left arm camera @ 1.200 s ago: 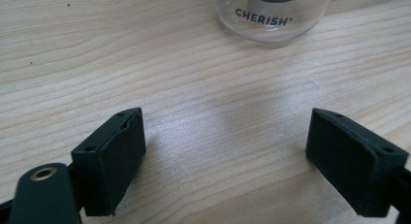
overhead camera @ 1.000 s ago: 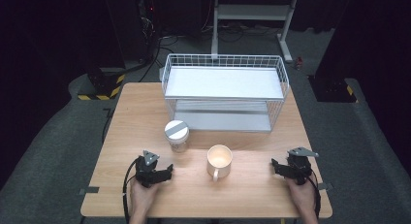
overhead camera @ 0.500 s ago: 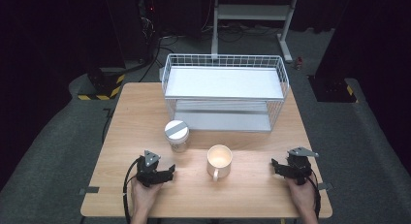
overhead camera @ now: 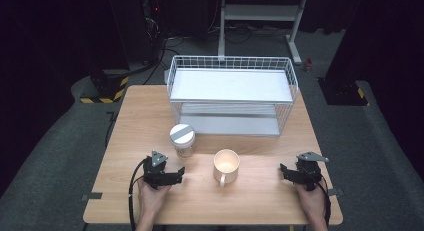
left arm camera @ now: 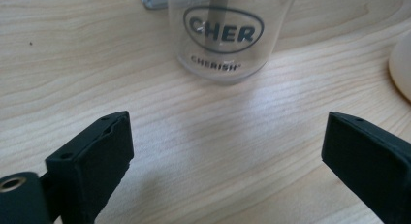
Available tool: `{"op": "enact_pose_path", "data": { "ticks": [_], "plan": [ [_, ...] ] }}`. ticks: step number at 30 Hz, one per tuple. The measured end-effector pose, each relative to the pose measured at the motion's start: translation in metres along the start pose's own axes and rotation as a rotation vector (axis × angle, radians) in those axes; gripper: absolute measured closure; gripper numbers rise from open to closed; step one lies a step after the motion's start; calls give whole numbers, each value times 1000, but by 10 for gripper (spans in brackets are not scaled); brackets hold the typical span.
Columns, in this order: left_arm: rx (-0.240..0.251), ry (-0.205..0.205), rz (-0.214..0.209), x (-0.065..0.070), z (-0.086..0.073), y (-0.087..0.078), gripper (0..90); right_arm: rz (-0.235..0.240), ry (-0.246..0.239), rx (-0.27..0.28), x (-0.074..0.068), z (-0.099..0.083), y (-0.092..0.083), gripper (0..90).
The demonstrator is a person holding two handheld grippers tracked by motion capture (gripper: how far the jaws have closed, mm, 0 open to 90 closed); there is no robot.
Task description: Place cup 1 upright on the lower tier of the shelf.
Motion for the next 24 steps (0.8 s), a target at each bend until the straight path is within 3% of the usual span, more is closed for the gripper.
{"op": "enact_pose_path", "data": {
  "ticks": [12, 24],
  "plan": [
    [-15, 22, -7, 3, 19, 8, 6, 1, 2, -1, 0, 0, 0, 230],
    [11, 11, -11, 0, 37, 13, 4, 1, 1, -1, 0, 0, 0, 230]
  ]
}}
Point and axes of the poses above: each handheld gripper's, and its own axes: y roughly forward along the jaws, z roughly out of its top, x roughly to its right, the point moved 5 cm from there along y, roughly forward along the jaws, and after that the axes turned 5 degrees about -x, right-handed, at the moved point
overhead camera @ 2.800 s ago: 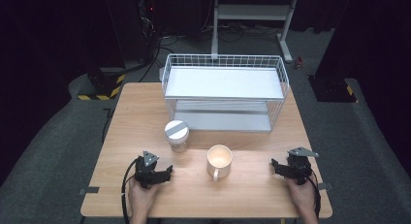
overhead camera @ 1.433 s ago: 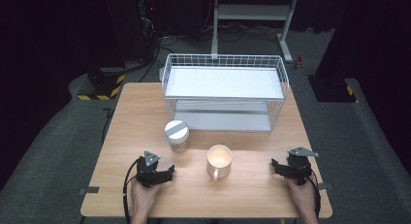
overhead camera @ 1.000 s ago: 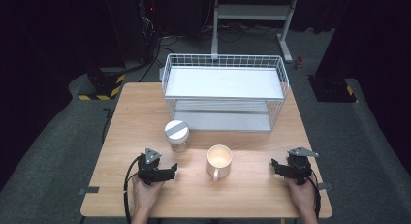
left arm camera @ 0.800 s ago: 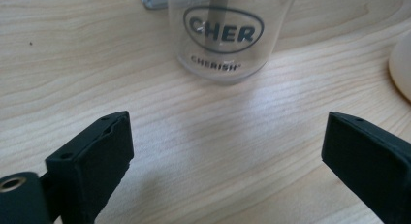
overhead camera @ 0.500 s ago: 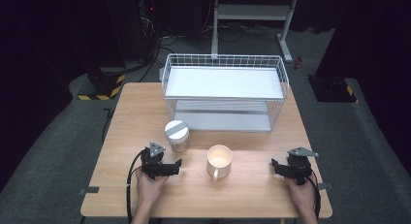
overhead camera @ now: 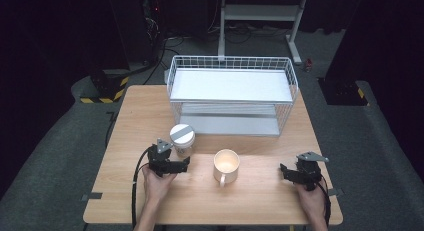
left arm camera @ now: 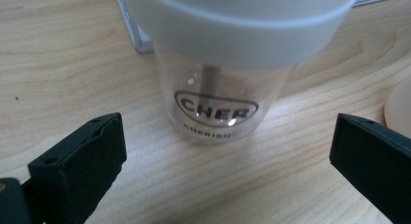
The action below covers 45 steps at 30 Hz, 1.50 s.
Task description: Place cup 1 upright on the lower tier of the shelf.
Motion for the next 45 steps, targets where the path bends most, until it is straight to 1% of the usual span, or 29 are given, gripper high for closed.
{"op": "enact_pose_path", "data": {
  "ticks": [3, 7, 9, 13, 17, 18, 21, 22, 24, 25, 29, 30, 36, 45],
  "plan": [
    [-9, 6, 4, -1, 4, 2, 4, -1, 0, 1, 0, 0, 0, 230],
    [-4, 12, 6, -1, 9, 3, 4, 0, 0, 0, 0, 0, 0, 229],
    [11, 4, -1, -1, 12, 4, 4, 0, -1, 0, 0, 0, 0, 230],
    [2, -8, -2, -2, 11, 8, 5, 0, 1, -1, 0, 0, 0, 230],
    [-3, -2, -1, -3, 12, 11, 6, 0, 1, -1, 0, 0, 0, 230],
    [-7, 9, 5, -3, 13, 12, 6, 1, 2, -1, 0, 0, 0, 230],
    [-2, 16, 7, -3, 18, 12, 6, -1, 0, 1, 0, 0, 0, 230],
    [5, 7, 4, -2, 21, 13, 5, 0, 0, 0, 0, 0, 0, 230],
    [5, 7, 2, -3, 22, 13, 5, 0, 0, 0, 0, 0, 0, 230],
    [13, 2, -1, -2, 23, 14, 6, 0, 0, 0, 0, 0, 0, 230],
    [12, -11, -5, -3, 23, 17, 6, 0, 2, -1, 0, 0, 0, 230],
    [9, -4, -5, -4, 23, 18, 7, 0, 1, -1, 0, 0, 0, 230],
    [23, -7, -15, -4, 24, 21, 38, -1, 1, 0, 0, 0, 0, 230],
    [20, -12, -6, -5, 24, 26, 52, 1, 1, -1, 0, 0, 0, 230]
  ]
}}
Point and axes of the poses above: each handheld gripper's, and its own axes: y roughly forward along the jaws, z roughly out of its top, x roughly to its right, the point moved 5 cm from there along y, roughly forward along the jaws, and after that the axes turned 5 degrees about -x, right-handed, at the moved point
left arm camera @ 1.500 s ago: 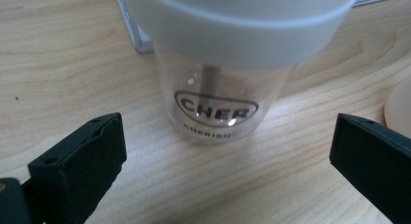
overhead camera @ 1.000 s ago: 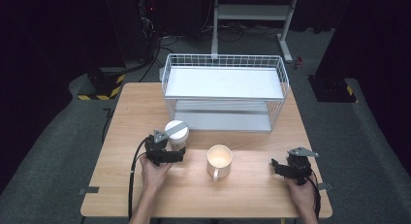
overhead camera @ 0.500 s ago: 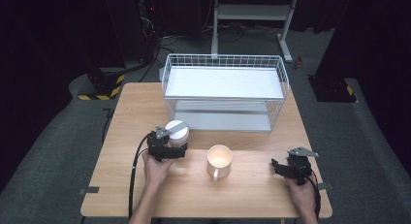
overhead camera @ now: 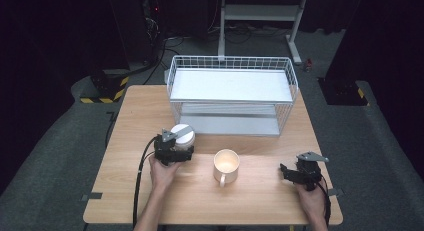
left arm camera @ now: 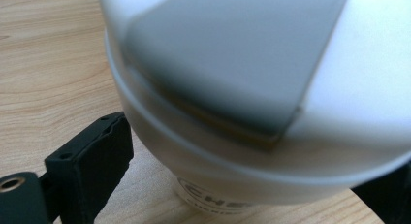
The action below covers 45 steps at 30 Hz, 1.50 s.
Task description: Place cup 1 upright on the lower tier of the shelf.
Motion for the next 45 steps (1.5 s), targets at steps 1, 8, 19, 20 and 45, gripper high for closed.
{"op": "enact_pose_path", "data": {
  "ticks": [1, 8, 19, 20, 45],
  "plan": [
    [-1, 6, 3, 0, 0, 0, 52, 0, 0, 0, 0, 0, 0, 230],
    [18, 5, -6, 0, 1, 2, 60, 0, -1, 0, 0, 0, 0, 230],
    [3, 7, -8, -1, -1, 7, 89, 0, 0, 0, 0, 0, 0, 230],
    [4, 7, -11, -1, -1, 7, 93, 0, 0, 0, 0, 0, 0, 230],
    [-22, 73, 27, 4, 5, 14, 185, 0, 3, -2, 0, 0, 0, 230]
  ]
}}
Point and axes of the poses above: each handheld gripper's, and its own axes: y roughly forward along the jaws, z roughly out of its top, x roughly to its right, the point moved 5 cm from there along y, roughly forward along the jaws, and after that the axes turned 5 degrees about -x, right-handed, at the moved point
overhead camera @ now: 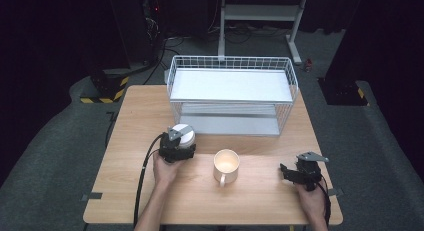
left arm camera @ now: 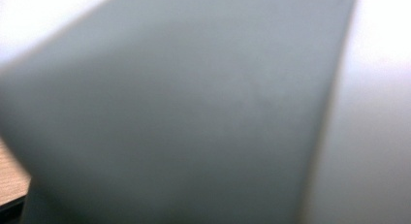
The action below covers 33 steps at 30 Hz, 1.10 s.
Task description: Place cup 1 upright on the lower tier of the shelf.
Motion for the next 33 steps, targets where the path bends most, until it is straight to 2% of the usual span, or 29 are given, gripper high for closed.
{"op": "enact_pose_path", "data": {
  "ticks": [12, 20, 33],
  "plan": [
    [-1, 13, 2, 0, 0, 0, 190, -1, -3, 2, 0, 0, 0, 230],
    [2, 30, -6, 2, 0, 0, 192, -1, -2, 1, 0, 0, 0, 230],
    [5, 30, -29, 6, 0, 0, 193, -1, -3, 2, 0, 0, 0, 230]
  ]
}}
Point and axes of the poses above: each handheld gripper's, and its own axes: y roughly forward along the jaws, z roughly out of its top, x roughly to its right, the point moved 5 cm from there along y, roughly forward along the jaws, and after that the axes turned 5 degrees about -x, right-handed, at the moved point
